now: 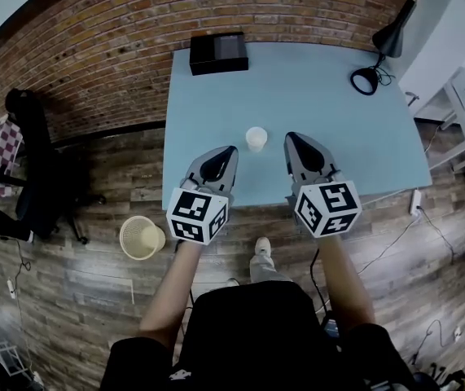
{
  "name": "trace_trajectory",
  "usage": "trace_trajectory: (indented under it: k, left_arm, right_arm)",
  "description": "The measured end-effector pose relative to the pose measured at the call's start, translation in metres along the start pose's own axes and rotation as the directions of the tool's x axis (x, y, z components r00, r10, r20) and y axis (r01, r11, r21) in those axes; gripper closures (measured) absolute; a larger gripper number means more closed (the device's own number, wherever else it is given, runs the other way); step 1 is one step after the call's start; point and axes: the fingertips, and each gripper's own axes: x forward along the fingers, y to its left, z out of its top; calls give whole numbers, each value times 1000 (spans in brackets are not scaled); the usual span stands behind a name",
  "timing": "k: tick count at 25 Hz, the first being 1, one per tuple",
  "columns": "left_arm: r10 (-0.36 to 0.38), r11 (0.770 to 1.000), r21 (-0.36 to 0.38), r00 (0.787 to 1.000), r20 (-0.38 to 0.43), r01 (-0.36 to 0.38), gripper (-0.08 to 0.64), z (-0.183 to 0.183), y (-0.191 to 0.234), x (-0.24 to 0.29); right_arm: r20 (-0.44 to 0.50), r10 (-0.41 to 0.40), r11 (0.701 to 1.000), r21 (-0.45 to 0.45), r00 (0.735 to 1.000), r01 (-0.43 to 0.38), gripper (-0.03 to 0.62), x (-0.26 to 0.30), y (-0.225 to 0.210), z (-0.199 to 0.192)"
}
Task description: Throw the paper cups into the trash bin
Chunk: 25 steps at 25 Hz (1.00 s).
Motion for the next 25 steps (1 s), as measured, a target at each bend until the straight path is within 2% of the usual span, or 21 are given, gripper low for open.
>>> trace_trajectory:
  k: [6,13,19,25]
  left_arm:
    - [10,1000,-4,999,-33,-10,558,-3,3,42]
    - [16,1000,-1,994,-112,-17,558,-20,5,79]
    - [47,999,11,987,-154,-46,558,-34,6,100]
    - [67,997,55,974,-215,-57,558,-51,12,116]
  right_arm:
    - [-2,41,999,26,999,-41,590,25,-38,-1]
    - [-44,79,995,71,996,-76,590,55,-73,-22]
    - [-64,113,989,101,992,-106,590,70,-93,-35]
    - [-87,127,988,105,988,-117,590,81,-101,-45]
